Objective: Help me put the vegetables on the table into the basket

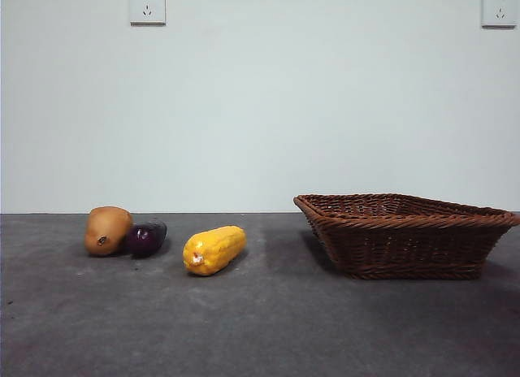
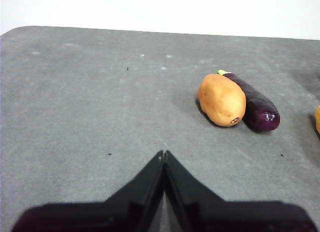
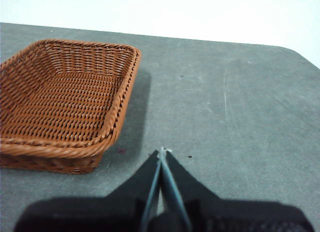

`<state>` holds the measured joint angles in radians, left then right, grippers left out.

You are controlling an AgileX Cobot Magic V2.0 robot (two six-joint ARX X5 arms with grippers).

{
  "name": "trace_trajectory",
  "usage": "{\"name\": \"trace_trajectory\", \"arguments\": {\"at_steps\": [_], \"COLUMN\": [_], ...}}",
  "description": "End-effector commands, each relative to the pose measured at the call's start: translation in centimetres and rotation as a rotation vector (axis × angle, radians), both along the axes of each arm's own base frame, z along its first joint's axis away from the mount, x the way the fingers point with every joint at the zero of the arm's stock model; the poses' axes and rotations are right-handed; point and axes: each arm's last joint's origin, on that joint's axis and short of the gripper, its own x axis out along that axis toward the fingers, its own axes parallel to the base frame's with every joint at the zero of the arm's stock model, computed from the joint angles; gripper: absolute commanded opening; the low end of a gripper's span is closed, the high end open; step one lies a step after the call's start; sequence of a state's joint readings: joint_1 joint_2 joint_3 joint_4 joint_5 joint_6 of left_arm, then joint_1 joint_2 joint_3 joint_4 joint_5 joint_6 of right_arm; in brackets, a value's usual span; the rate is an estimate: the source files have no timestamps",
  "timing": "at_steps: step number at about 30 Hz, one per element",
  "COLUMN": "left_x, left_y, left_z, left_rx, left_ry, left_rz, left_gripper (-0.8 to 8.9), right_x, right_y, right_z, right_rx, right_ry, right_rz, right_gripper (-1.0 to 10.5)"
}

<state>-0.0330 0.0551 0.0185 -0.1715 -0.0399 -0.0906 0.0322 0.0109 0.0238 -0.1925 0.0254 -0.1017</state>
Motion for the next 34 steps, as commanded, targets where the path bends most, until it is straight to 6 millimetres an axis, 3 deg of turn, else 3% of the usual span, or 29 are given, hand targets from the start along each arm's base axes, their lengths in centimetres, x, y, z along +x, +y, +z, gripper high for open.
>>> {"name": "trace_trajectory", "arguments": {"at_steps": [1,20,25,34], "left_x": [0.0,0.0,-0.2,-0.7], "left_y": [0.0,0.0,-0.3,-0.4], "left_z": [-0.3,-0.3,0.6,4.9], "left_rx": [-0.004,-0.014,-0.067,-0.213], "left_ry": [0.003,0.004,0.02,-0.003], "left_rz": [0.002,-0.012,-0.087,-0.108], "left_gripper": [-0.03,-0.04,-0.03,-0.04], "right_x": [0.1,0.0,-0.6,-2.1], "right_y": [0.0,0.1,0.2,0.2], "right_z": [-0.3,0.1,2.2,7.6], "right_rx": [0.014,0.396,0.444,0.454], "right_ry": [0.003,0.012,0.007,-0.074], "right_rz": [-0.001,-0.041,0.001,0.028], "right_gripper": [0.0,0.0,0.0,0.0]}}
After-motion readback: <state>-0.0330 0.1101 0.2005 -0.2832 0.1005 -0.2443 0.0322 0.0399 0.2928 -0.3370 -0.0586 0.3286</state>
